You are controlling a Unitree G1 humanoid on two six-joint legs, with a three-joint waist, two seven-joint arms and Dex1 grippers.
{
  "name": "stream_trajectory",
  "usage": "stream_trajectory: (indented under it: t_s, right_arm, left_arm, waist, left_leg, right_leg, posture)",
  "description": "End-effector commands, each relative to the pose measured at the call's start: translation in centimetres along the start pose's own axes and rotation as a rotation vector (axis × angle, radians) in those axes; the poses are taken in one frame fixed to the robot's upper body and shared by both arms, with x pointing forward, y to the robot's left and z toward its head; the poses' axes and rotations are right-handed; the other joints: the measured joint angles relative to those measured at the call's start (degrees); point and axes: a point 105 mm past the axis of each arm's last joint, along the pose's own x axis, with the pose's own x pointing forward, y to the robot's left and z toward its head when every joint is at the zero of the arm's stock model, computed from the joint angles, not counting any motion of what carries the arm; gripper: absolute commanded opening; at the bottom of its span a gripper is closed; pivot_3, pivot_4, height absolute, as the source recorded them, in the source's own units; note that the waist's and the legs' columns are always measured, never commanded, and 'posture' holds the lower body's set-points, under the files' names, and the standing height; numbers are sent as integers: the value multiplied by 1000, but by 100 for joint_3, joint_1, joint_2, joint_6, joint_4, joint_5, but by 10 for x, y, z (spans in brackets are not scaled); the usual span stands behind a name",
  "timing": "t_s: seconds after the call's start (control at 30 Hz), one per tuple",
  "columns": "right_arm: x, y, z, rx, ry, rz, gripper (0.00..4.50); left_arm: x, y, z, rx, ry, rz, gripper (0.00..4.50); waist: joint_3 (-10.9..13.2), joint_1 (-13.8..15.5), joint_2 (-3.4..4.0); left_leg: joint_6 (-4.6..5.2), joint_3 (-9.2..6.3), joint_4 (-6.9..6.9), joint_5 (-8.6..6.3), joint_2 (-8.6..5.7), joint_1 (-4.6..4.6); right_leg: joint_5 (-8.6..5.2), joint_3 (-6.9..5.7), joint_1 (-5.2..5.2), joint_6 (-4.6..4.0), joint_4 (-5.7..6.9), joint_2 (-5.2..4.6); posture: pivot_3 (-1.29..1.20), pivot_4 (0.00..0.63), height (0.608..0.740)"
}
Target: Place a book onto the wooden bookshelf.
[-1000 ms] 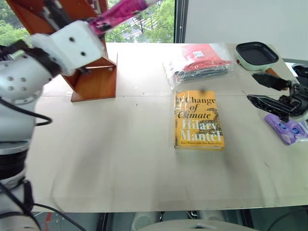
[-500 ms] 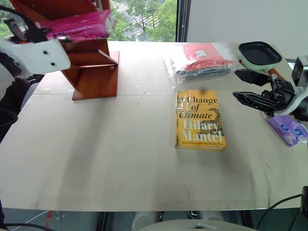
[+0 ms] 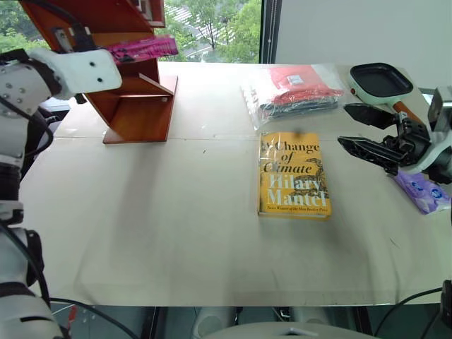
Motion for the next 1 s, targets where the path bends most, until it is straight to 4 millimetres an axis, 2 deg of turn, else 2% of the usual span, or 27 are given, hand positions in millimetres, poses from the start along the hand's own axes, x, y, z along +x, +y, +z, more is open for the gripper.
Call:
stream_trajectory:
  t_s: [0.03,0.13,0.2,0.5,0.73,0.8,0.87,0.9,1.0]
  right_arm:
    - [-4,4,12,-63,-33,-19,4500]
    - [-6,4,12,-63,-30,-27,4500]
    - [-8,4,12,-68,-29,-34,4500]
    - [-6,4,9,-72,-34,-37,4500]
    - [-6,3,10,-82,-39,-43,4500]
    - [-8,4,10,-86,-38,-53,4500]
    - [-10,5,9,-87,-37,-63,4500]
    - [-11,5,9,-88,-37,-67,4500]
    - [-12,5,9,-89,-34,-76,4500]
  left_arm:
    - [2,7,11,-3,-60,26,649]
    - [5,7,19,-12,-100,38,649]
    - [6,6,15,-3,-79,24,649]
    - [7,6,-33,22,117,-49,649]
    - [19,3,-41,12,151,-60,649]
    - [19,8,-46,5,177,-33,649]
    - [16,14,-51,-14,198,4,1648]
    - [14,16,-54,-21,210,20,1845]
    - [8,17,-63,-40,246,34,3170]
  waist:
    - [0,-15,0]
    - [0,-40,0]
    - [0,-61,-1]
    - [0,-112,-2]
    - [-1,-166,-9]
    - [-2,-164,-11]
    - [-3,-170,-13]
    - [-3,-185,-13]
    - [0,-194,-22]
  left_leg:
    - [0,-1,1,0,0,-1]
    - [0,3,1,0,1,-2]
    - [0,6,0,0,1,-3]
    - [1,16,-2,0,2,0]
    - [2,21,0,-1,2,5]
    - [2,23,0,-1,1,12]
    - [2,24,2,-1,2,14]
    - [3,25,4,-1,2,17]
    - [3,32,4,-1,2,18]
  right_leg:
    - [0,-1,0,0,0,0]
    - [0,2,-2,0,-3,1]
    - [0,4,-4,0,-6,2]
    - [0,-6,-4,2,-9,11]
    - [-1,-6,-5,4,32,11]
    - [-1,-4,-5,4,33,10]
    - [-2,-3,-5,5,33,10]
    - [-2,-2,-5,5,36,10]
    - [-2,5,-6,5,49,13]
  posture:
    - [0,150,720]
    - [0,150,720]
    - [0,150,720]
    - [0,150,720]
    - [0,150,720]
    - [0,150,720]
    - [0,150,720]
    - [0,150,720]
    - [0,150,720]
